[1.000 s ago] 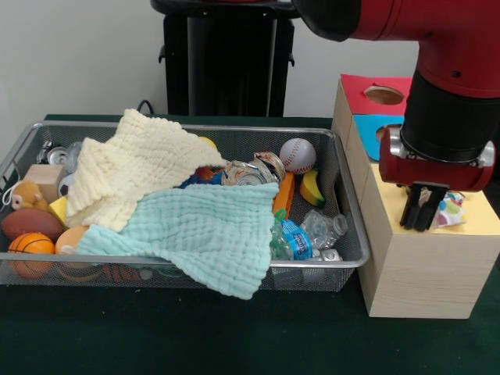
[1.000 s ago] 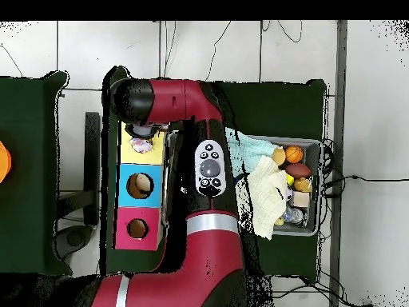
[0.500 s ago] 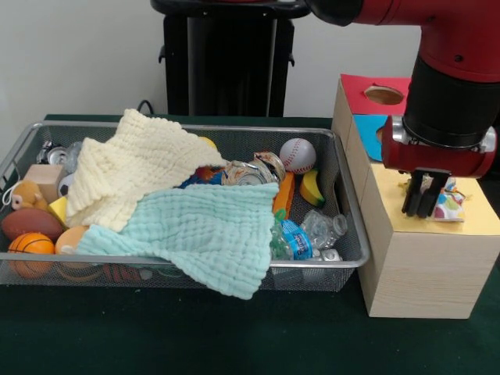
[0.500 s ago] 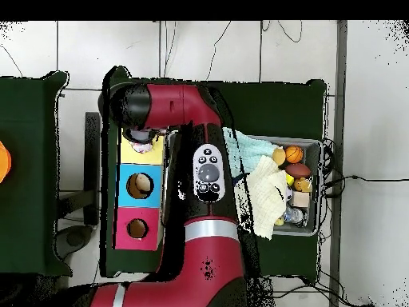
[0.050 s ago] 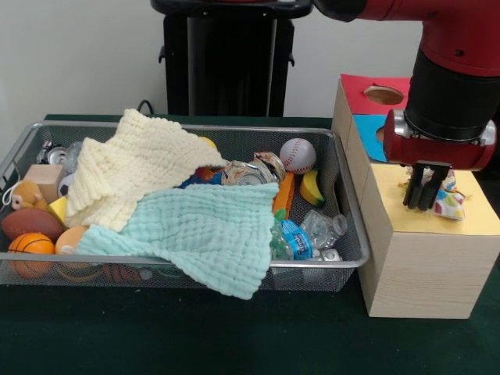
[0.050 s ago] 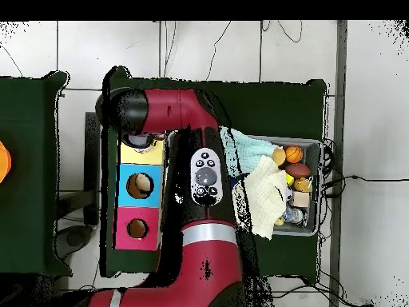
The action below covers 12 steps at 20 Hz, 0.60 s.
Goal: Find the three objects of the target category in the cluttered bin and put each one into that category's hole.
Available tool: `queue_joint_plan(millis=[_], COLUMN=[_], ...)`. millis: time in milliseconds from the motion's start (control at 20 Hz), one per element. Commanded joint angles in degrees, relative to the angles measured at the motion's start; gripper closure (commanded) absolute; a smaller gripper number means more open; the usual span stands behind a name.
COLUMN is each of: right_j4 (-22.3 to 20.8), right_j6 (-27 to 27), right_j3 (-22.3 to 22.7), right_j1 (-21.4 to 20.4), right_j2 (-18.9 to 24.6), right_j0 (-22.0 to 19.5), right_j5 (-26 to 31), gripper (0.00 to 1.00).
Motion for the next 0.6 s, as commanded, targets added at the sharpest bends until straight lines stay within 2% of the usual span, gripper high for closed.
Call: queue_joint_plan(millis=[50, 600], right_j4=[-0.4, -0.11], right_j6=[-0.93, 1.21], right_j3=[8.19, 6.08], right_j1=[0.33, 2.41], right_j2=[5.48, 5.5], right_j0=[0.25, 1.7], right_j5=[-3.9, -4.54], gripper=[1.0, 1.0])
